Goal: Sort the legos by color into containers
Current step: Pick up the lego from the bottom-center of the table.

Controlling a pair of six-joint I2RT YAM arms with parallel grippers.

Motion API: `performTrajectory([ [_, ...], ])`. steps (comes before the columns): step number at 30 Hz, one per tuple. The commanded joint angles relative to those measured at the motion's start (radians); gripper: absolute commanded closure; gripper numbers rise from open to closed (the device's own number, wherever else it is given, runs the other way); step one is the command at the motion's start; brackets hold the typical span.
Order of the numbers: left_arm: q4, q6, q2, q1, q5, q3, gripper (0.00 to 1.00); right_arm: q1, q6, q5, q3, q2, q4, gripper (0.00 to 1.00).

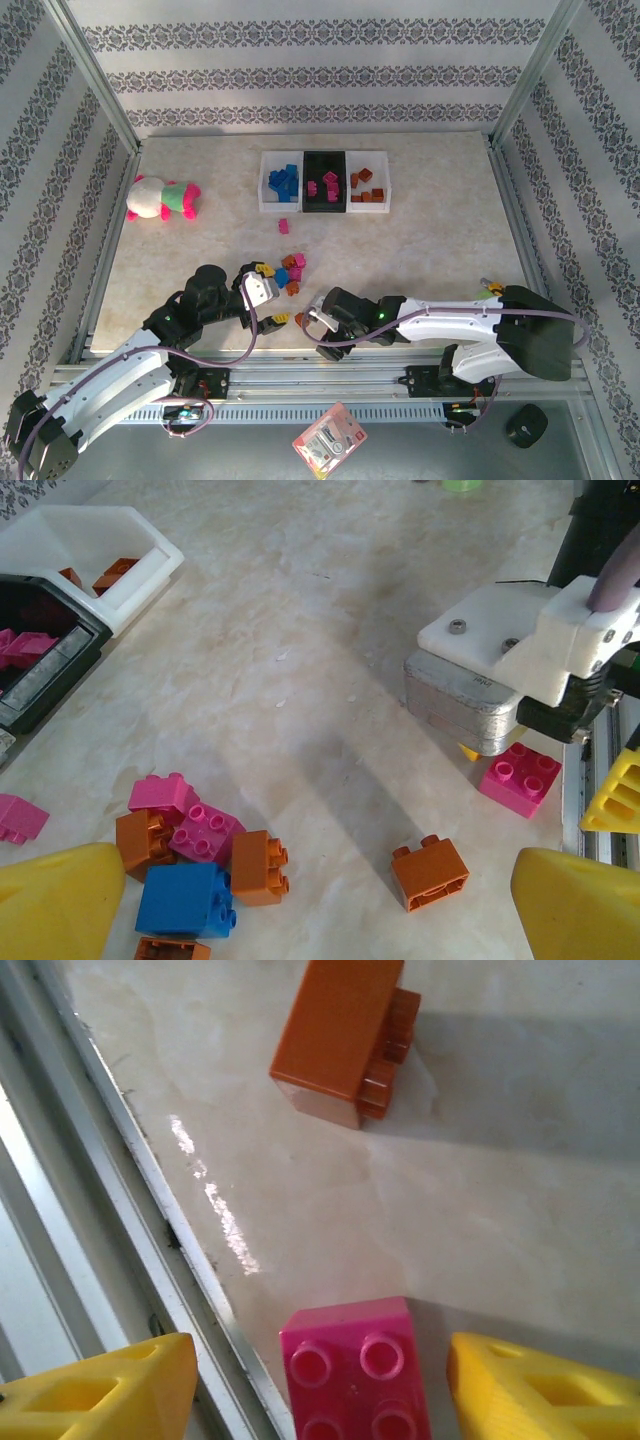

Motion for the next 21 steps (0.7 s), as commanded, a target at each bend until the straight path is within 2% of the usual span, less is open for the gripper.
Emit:
performTrajectory([
  [1,-0.005,0.026,-0.009,0.014,0.030,-0.008,0.01,0.008,0.012,0.049,-0.014,0.024,0.033,0.35],
  [7,-0.005,0.025,-0.008,0.014,0.031,-0.007,0.01,0.008,0.028,0.062,-0.013,0.060,0.062,0.46],
  [14,-0.005,0.027,-0.009,0.014,0.031,-0.008,0.01,-0.014,0.051,0.101,-0.025,0.028,0.072,0.69],
  [21,0.008,0.020,-0.009,0.015,0.034,-0.011,0.01,-0.105,0.039,0.120,0.007,-0.022,0.072,0.71],
])
